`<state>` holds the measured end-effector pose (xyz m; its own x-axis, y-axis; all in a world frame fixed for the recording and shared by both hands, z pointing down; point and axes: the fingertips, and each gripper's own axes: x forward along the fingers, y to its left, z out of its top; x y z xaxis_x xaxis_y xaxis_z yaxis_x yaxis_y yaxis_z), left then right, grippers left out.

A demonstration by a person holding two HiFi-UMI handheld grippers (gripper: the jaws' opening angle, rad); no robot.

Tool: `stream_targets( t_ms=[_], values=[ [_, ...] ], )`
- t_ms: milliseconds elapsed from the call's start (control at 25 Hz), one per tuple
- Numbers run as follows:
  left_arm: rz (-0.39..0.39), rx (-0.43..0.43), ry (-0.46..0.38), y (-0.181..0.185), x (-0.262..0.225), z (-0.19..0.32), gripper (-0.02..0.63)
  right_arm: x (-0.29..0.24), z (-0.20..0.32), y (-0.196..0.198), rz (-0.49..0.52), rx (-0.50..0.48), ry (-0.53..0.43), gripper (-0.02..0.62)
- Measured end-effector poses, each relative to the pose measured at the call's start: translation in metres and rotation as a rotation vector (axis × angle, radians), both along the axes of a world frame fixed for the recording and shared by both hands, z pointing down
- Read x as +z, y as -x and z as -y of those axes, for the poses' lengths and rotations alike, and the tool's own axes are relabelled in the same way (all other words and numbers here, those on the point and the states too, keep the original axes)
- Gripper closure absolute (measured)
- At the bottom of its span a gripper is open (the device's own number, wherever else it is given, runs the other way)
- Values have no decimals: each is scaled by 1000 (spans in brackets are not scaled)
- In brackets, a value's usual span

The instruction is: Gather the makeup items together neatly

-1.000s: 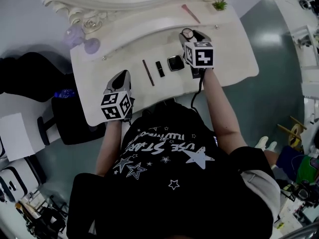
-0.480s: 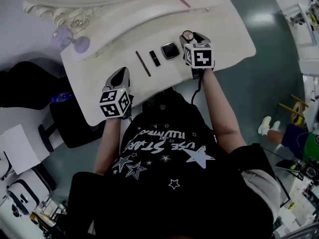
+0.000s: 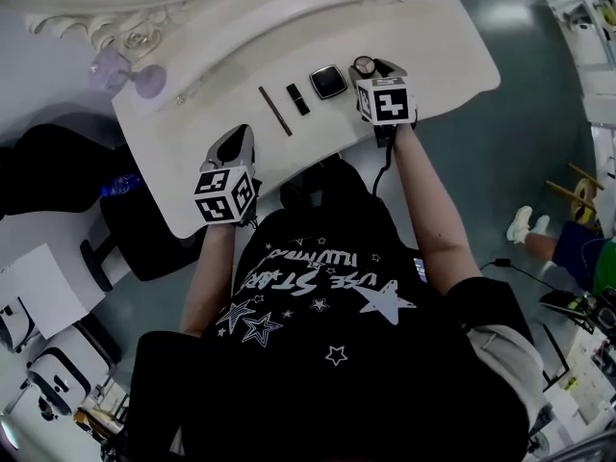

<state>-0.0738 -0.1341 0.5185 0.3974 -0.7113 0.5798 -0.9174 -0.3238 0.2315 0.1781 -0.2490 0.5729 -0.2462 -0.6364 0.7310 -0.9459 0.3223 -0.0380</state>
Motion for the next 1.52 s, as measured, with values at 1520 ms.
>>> stream_targets(
  t_ms=[1520],
  values=[
    [-100, 58, -74, 34, -21, -62, 604, -62, -79, 11, 23, 155, -165, 411]
  ],
)
